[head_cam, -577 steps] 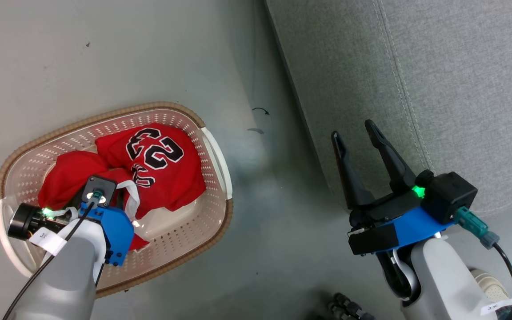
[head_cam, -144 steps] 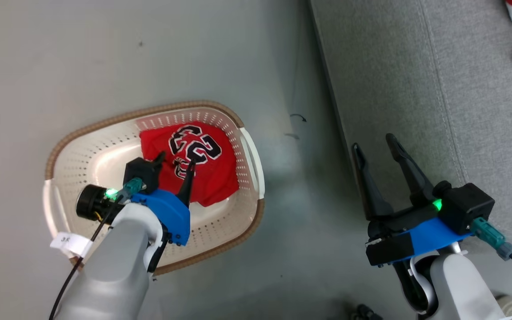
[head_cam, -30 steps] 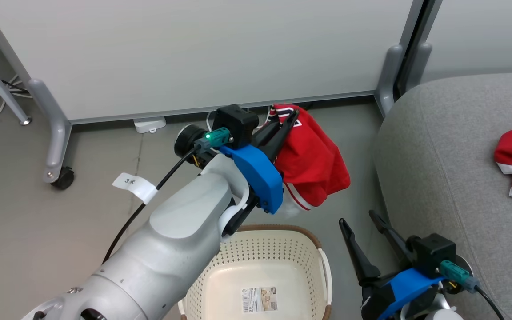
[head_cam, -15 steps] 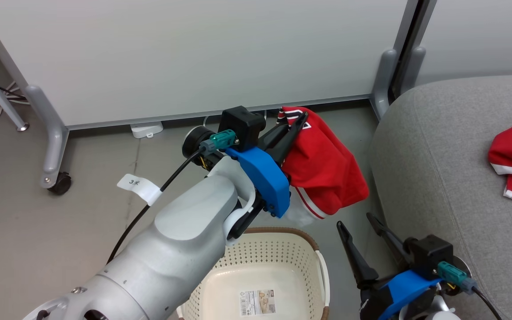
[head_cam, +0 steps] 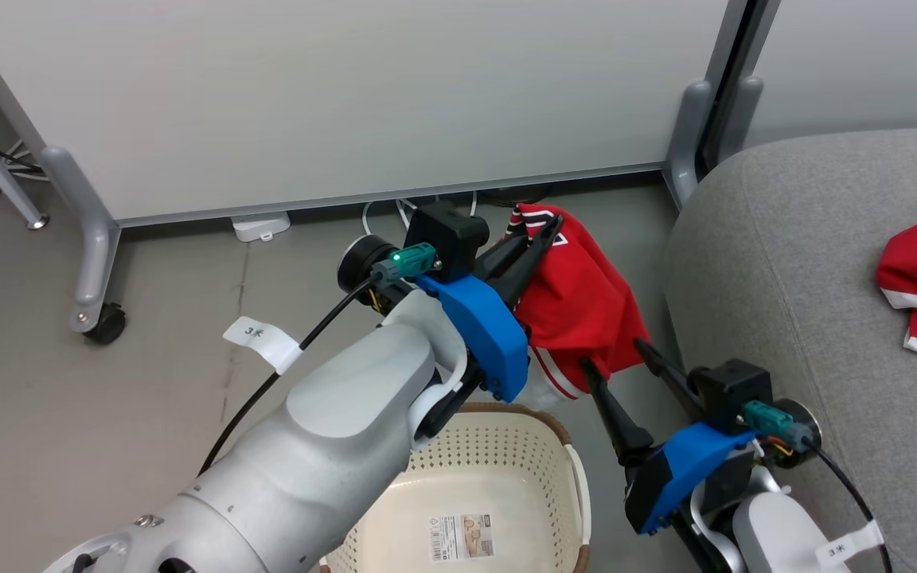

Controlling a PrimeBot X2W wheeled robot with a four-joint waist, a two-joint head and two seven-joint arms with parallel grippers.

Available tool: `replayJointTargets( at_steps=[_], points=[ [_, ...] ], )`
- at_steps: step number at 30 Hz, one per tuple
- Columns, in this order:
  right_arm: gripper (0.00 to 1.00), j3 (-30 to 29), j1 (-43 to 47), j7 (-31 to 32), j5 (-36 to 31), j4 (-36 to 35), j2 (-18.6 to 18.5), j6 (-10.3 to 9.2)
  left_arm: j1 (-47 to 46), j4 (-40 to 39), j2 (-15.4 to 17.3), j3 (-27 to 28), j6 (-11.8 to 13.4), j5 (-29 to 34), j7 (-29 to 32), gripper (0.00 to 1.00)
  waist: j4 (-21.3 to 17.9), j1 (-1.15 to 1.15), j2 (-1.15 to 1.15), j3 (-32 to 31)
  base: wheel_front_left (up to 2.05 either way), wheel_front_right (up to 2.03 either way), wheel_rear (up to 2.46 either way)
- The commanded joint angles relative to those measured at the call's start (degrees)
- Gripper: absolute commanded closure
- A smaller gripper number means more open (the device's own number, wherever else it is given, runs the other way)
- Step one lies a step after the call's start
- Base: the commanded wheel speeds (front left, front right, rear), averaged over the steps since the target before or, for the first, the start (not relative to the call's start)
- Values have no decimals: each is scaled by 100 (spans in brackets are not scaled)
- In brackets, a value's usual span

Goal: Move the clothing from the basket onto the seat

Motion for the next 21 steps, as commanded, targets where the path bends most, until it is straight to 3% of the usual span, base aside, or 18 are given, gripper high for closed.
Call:
replayJointTargets(
  at_steps=[1,21],
  points=[
    [0,3,-84,23,-17,36,-7,3,-104,-20,-1,-8,29,-35,-30,100,8,0,0,2,0,0,0],
    [0,416,-1470,23,80,1669,-7,3,-101,-174,-1,-380,45,-261,-29,100,132,0,0,-21,0,0,0]
  ],
)
